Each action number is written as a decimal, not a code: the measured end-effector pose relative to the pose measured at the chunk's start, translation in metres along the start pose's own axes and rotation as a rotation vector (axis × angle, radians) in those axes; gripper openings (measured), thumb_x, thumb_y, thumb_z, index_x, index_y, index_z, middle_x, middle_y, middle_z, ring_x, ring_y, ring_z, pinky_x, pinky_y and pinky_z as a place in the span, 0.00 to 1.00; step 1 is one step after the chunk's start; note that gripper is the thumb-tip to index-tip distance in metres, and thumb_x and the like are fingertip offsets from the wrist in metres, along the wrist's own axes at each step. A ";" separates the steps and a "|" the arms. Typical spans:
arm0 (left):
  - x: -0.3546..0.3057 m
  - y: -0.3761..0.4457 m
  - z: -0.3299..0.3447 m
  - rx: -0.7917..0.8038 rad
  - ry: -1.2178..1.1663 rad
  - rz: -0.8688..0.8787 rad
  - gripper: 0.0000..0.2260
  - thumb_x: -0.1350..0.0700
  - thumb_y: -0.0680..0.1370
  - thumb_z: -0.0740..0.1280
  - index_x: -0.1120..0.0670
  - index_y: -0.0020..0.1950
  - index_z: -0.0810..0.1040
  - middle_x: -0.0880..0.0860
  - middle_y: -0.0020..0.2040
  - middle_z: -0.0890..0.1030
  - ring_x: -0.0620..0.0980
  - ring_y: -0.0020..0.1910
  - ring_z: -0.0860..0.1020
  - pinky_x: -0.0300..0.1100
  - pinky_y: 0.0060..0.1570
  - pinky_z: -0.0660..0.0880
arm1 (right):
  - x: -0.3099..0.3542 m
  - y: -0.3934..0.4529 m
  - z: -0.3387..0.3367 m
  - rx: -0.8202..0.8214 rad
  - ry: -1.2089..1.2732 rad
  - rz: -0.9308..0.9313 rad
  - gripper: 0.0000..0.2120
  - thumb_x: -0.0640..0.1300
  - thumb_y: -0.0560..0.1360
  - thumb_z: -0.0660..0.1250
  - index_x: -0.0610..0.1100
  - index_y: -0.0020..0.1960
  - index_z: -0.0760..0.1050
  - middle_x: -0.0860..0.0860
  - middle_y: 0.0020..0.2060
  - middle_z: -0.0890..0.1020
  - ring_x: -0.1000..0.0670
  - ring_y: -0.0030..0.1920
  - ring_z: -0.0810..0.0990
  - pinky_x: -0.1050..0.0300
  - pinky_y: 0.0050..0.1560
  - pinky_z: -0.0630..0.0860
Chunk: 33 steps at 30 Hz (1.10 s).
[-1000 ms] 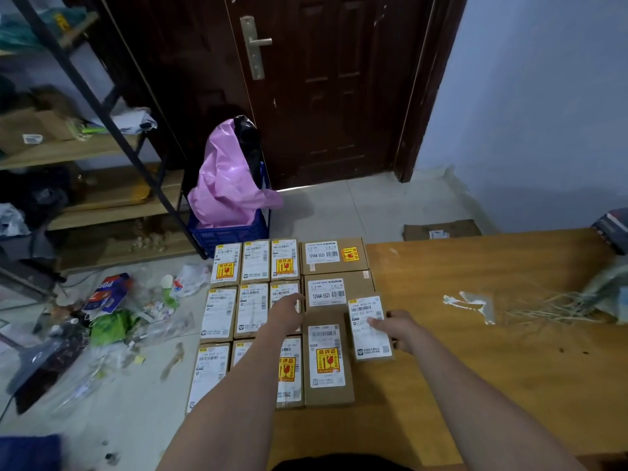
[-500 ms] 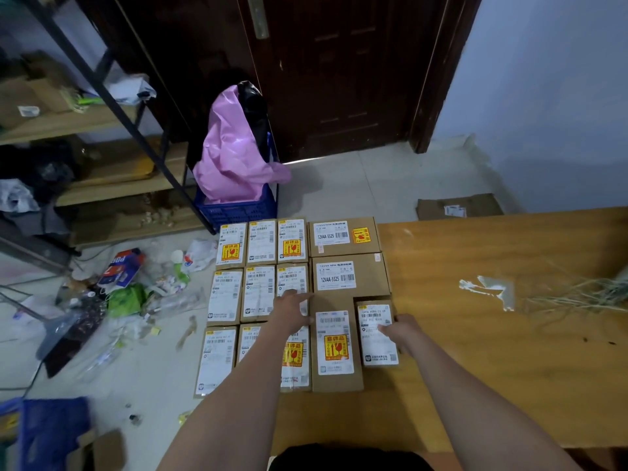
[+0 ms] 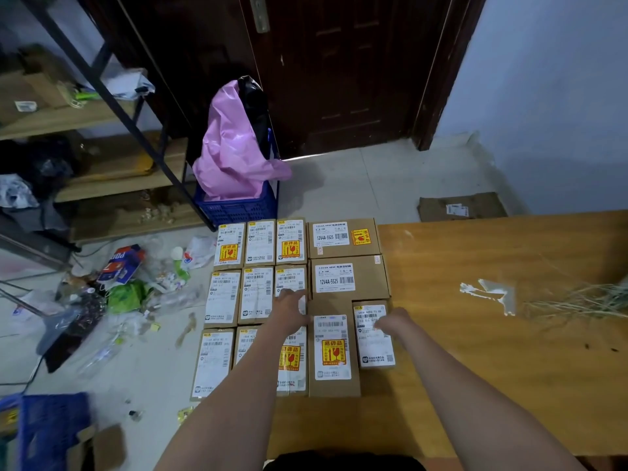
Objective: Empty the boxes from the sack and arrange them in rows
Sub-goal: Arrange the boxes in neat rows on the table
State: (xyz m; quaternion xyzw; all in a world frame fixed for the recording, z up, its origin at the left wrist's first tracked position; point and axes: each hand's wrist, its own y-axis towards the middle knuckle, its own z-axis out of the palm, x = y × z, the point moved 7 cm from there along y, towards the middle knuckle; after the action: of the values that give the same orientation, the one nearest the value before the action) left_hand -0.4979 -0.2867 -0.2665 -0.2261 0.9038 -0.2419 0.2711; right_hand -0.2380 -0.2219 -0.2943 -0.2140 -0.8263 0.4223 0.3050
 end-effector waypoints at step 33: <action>0.183 0.200 -0.161 -0.166 -0.786 -0.487 0.33 0.48 0.68 0.75 0.60 0.68 0.71 0.59 0.62 0.78 0.61 0.60 0.77 0.55 0.61 0.76 | 0.225 0.095 -0.044 -0.247 -0.253 -0.104 0.24 0.40 0.74 0.63 0.35 0.69 0.70 0.41 0.68 0.73 0.42 0.65 0.75 0.52 0.62 0.74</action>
State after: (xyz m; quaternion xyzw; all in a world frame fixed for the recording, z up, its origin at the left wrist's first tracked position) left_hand -0.7873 -0.1784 -0.3299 -0.5271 0.6695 -0.1215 0.5090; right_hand -0.3615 -0.0070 -0.2804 -0.1521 -0.9136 0.3250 0.1915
